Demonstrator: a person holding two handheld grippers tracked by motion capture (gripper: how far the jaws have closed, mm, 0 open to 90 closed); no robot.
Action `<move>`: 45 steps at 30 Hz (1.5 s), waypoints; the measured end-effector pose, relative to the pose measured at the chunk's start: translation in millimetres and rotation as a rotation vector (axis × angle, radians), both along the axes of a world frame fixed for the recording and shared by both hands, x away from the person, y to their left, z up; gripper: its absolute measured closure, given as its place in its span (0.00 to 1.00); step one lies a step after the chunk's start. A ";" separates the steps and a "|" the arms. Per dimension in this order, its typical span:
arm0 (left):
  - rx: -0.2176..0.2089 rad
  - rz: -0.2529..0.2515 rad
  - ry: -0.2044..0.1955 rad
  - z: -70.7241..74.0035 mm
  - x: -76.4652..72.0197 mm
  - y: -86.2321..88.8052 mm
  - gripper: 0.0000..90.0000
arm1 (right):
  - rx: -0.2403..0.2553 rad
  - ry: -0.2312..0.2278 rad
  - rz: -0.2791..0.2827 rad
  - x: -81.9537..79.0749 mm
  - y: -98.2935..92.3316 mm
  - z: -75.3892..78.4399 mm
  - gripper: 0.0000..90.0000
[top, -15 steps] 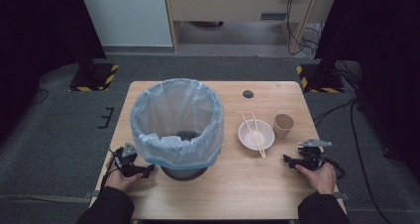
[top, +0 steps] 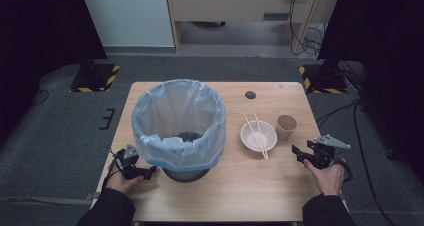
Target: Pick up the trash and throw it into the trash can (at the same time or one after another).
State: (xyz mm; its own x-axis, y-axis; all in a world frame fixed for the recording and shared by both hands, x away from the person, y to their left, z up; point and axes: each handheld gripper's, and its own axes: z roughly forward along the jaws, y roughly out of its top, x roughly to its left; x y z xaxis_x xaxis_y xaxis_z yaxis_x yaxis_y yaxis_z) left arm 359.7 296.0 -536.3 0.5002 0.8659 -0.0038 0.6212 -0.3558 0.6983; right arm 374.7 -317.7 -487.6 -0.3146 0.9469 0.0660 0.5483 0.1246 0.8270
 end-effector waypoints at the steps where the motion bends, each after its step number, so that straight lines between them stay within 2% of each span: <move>1: 0.000 0.000 0.000 0.0 0.0 0.0 0.00 | 0.000 0.000 0.000 0.0 0.0 0.0 0.36; 3: 0.001 0.000 0.000 0.0 -0.1 -0.1 0.00 | 0.008 -0.033 -0.008 -1.0 0.0 7.7 0.36; 10: 0.001 0.002 0.001 0.0 -0.3 -0.4 0.00 | 0.014 -0.079 -0.001 -0.1 1.7 23.0 0.37; 16: 0.001 0.002 0.001 0.1 -0.3 -0.4 0.00 | 0.038 -0.123 -0.031 1.7 3.8 34.5 0.34; 20: 0.001 0.003 0.000 0.0 -0.4 -0.6 0.00 | 0.043 -0.157 -0.038 8.0 1.9 45.7 0.35; 23: 0.001 0.004 0.000 0.0 -0.5 -0.7 0.00 | 0.068 -0.183 -0.042 13.0 0.3 53.4 0.36; 31: 0.002 0.005 0.000 0.0 -0.6 -0.9 0.00 | 0.073 -0.191 -0.053 17.7 4.4 61.1 0.39; 39: 0.002 0.006 0.000 0.0 -0.6 -1.1 0.00 | 0.060 -0.197 -0.063 37.5 13.7 79.7 0.47; 41: 0.002 0.006 0.000 0.0 -0.7 -1.1 0.00 | 0.052 -0.202 -0.087 44.9 13.7 84.8 0.51; 45: 0.002 0.006 0.000 0.0 -0.7 -1.2 0.00 | 0.054 -0.183 -0.113 54.2 11.4 84.3 0.56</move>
State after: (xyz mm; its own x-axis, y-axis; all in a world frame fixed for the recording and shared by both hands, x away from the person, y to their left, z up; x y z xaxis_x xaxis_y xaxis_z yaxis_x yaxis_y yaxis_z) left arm 359.0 294.9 -536.3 0.4950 0.8689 -0.0023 0.6236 -0.3534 0.6973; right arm 428.9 -306.2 -403.3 -0.2178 0.9735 0.0693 0.3963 0.0233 0.9178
